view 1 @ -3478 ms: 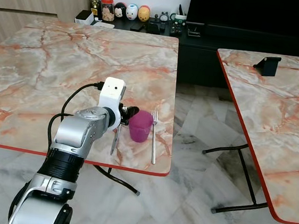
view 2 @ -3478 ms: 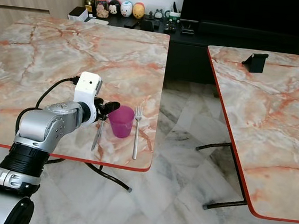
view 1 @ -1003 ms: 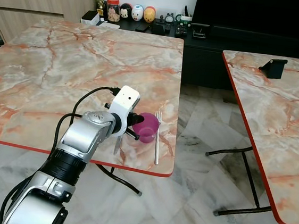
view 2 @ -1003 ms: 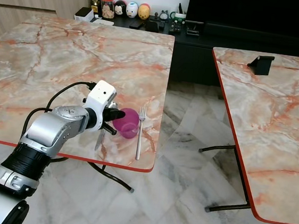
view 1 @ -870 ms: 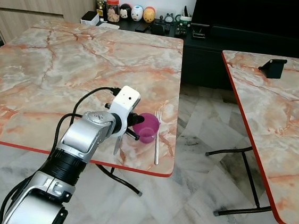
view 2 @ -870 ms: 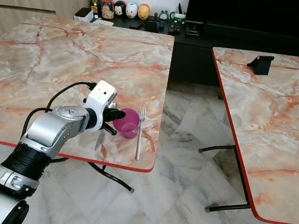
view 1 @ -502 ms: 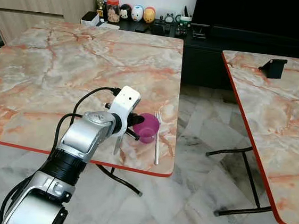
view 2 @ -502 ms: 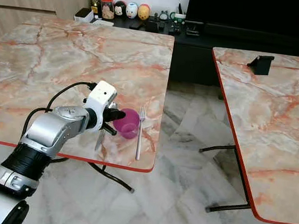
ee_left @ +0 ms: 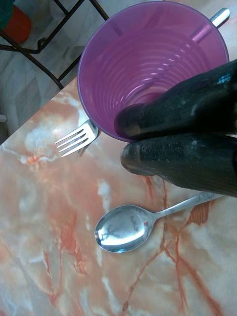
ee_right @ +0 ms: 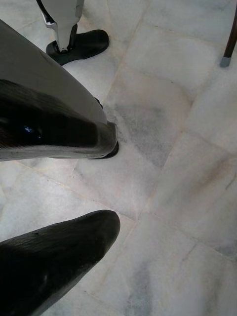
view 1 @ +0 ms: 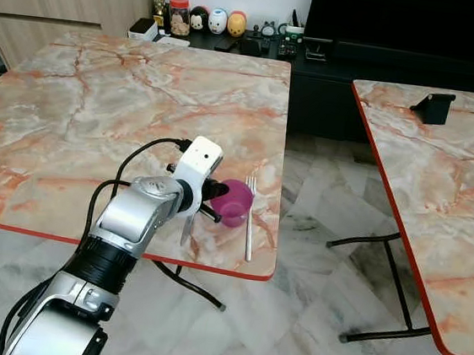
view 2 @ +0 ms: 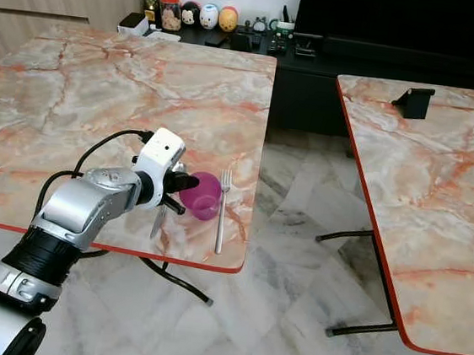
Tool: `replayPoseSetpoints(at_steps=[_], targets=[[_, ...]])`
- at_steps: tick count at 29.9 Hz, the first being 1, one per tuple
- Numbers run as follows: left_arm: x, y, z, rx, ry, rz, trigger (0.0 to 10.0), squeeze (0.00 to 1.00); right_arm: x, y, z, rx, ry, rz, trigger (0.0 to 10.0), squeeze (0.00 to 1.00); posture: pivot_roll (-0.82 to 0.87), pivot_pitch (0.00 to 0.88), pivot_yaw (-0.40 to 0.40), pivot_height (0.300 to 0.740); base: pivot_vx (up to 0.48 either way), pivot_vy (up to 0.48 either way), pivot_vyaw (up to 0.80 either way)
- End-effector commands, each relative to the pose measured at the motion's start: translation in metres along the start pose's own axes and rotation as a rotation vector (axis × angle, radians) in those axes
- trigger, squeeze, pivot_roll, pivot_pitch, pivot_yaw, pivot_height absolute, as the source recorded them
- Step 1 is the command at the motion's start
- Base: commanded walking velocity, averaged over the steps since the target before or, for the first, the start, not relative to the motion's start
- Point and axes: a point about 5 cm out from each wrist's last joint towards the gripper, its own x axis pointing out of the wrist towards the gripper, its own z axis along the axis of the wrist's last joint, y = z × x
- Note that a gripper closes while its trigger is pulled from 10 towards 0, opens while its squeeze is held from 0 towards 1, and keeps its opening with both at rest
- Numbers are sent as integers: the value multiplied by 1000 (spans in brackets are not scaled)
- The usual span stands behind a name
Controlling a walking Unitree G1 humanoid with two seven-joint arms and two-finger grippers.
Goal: Setting the table
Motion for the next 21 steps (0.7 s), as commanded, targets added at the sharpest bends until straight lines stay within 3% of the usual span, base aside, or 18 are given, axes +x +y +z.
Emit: replayPoseSetpoints(at_steps=[1, 2, 3, 5, 13, 21], targets=[[-2, 0, 0, 14, 12, -3, 0, 0, 0, 1, -2, 9, 10, 2, 10000, 0, 118, 0, -6, 711, 0, 0, 0], [-2, 0, 0, 15, 12, -4, 0, 0, 0, 1, -2, 9, 10, 2, 10000, 0, 118, 0, -6, 711, 0, 0, 0], [-14, 7, 16, -69, -238, 84, 10000, 0, 0, -1, -3, -2, 15, 0, 10000, 0, 133, 0, -42, 711, 0, 0, 0], [-48, 29, 30, -213, -595, 288, 10000, 0, -1, -4, -5, -18, 21, -3, 10000, 0, 131, 0, -41, 711, 0, 0, 0], [-53, 31, 35, -208, -662, 327, 10000, 0, -1, -3, -5, -11, 19, -4, 10000, 0, 130, 0, -37, 711, 0, 0, 0], [-58, 33, 17, -158, -707, 421, 10000, 0, -1, -4, -3, 11, 6, -13, 10000, 0, 130, 0, -41, 711, 0, 0, 0]])
